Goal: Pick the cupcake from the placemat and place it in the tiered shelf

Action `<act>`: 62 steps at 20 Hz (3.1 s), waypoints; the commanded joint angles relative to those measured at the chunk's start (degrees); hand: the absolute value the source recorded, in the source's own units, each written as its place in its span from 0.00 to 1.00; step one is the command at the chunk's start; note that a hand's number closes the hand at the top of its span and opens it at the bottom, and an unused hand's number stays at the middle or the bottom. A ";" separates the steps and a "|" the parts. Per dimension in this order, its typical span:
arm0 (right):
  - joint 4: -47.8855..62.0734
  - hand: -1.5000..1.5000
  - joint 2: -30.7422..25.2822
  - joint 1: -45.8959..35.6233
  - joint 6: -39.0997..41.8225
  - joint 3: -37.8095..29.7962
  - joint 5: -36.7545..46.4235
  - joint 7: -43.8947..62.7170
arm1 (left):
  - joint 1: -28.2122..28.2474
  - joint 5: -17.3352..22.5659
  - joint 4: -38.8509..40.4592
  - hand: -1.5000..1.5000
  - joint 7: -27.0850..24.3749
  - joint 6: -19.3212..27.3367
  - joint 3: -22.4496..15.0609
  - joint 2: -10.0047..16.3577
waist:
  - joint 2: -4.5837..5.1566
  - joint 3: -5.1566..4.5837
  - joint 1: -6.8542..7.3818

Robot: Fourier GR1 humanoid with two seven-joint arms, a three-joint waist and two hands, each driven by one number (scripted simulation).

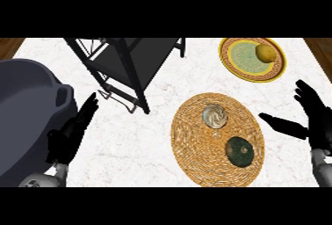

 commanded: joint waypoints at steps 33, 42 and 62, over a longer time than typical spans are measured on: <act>4.54 0.00 9.28 -35.46 32.33 30.03 25.18 70.30 | 2.09 -2.62 5.72 0.50 0.27 -3.19 0.52 -1.69 | 0.30 -0.39 1.82; 8.53 0.00 11.55 -35.60 33.57 31.03 30.79 72.64 | 2.17 -1.60 6.94 0.50 -0.28 -5.66 2.38 -0.76 | 0.25 -0.41 1.09; 14.12 0.00 15.35 -30.77 38.00 25.87 38.49 66.21 | 3.53 -3.95 5.30 0.50 0.64 -5.04 3.65 -2.83 | 0.29 -0.35 1.03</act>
